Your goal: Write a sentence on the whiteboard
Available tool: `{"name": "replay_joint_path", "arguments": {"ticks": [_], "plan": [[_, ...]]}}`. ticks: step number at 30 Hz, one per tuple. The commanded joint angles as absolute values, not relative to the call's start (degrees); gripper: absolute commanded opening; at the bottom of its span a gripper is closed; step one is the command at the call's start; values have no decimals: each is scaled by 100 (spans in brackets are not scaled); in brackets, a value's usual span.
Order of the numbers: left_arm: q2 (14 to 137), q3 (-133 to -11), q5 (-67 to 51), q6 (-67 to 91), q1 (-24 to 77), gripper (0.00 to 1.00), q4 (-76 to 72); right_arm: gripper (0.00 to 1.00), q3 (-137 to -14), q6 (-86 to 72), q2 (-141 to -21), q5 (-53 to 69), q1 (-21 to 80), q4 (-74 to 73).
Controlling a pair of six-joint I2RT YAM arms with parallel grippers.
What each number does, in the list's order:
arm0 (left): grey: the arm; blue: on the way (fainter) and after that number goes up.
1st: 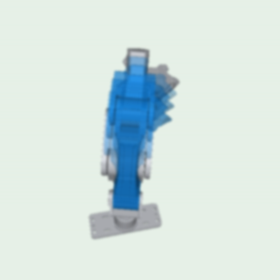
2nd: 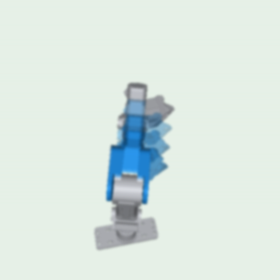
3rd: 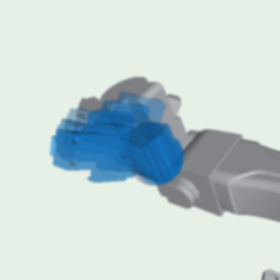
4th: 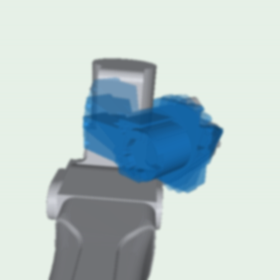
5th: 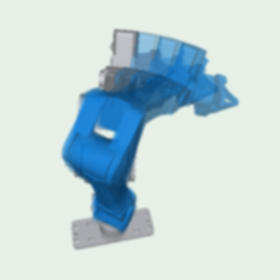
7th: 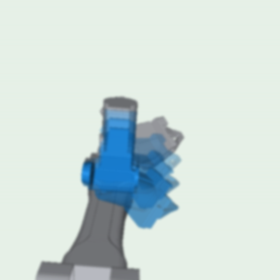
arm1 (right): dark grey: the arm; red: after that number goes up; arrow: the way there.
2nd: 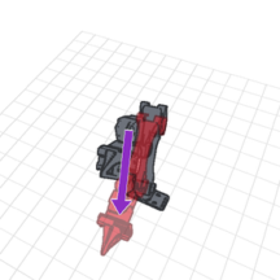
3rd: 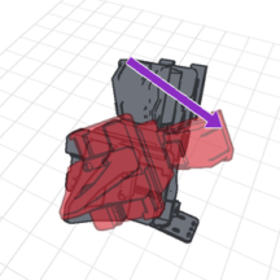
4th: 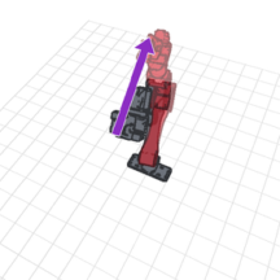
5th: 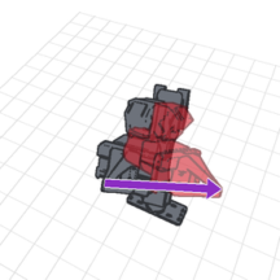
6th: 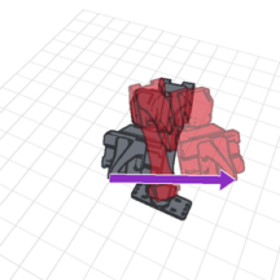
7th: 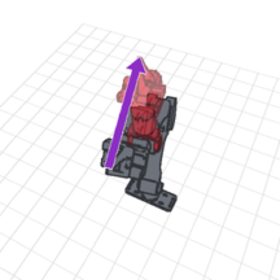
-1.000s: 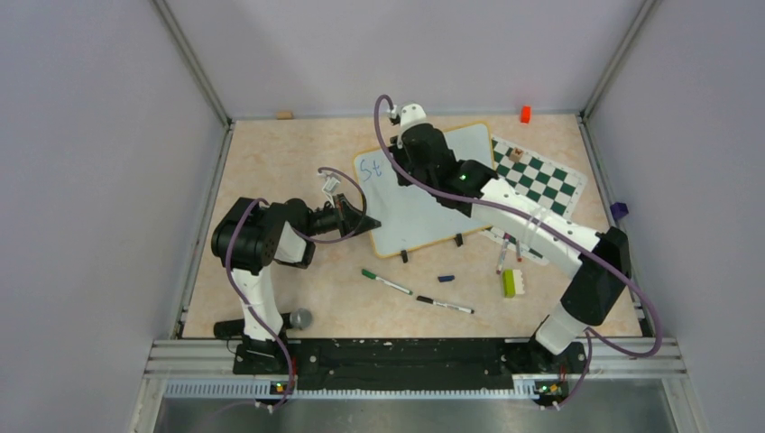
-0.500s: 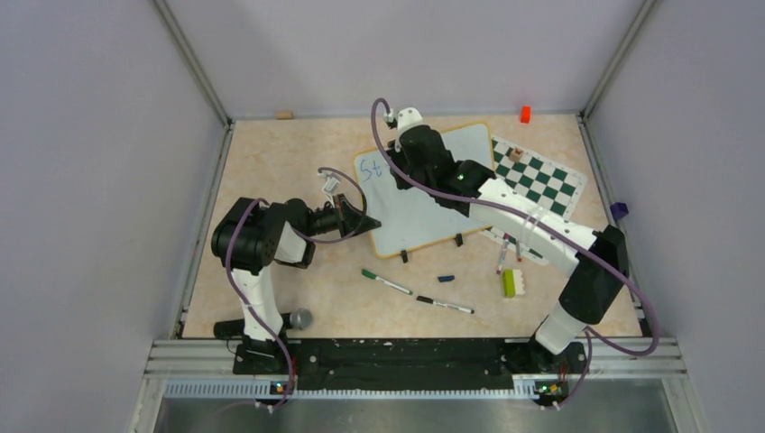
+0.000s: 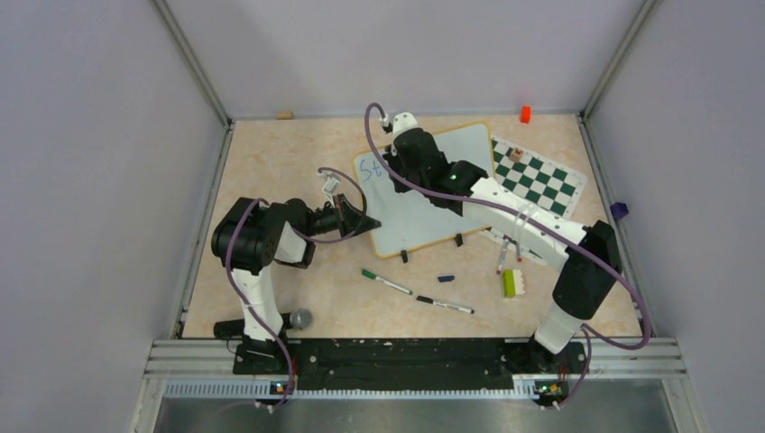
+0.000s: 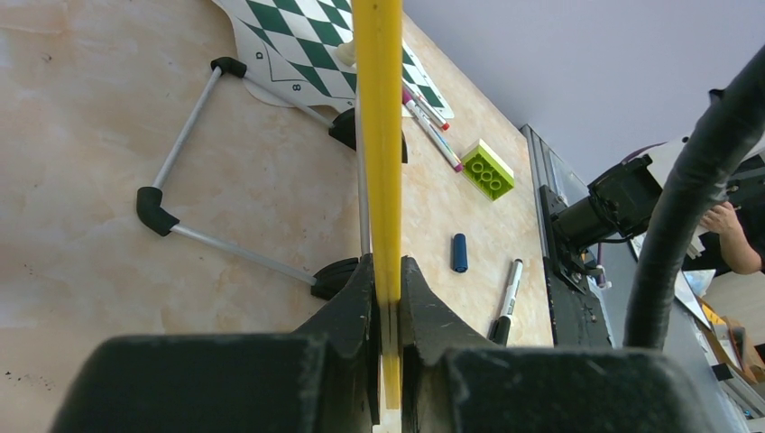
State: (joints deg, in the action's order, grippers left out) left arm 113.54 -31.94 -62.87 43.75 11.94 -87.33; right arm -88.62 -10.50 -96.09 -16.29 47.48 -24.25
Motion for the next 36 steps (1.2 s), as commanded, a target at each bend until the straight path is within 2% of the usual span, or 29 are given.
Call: {"name": "replay_joint_path", "arguments": {"ticks": [1, 20, 36], "plan": [[11363, -3190, -6688, 4015, 1310, 0, -9272, 0, -9165, -983, -9742, -1790, 4714, -2493], [11361, -3188, -6681, 4015, 1310, 0, -9270, 0, -9174, -1066, -9673, -2079, 4610, -2563], [11360, -3182, -6682, 4017, 1312, 0, -9272, 0, -9130, -1052, -9584, -1818, 4592, -2733]]}}
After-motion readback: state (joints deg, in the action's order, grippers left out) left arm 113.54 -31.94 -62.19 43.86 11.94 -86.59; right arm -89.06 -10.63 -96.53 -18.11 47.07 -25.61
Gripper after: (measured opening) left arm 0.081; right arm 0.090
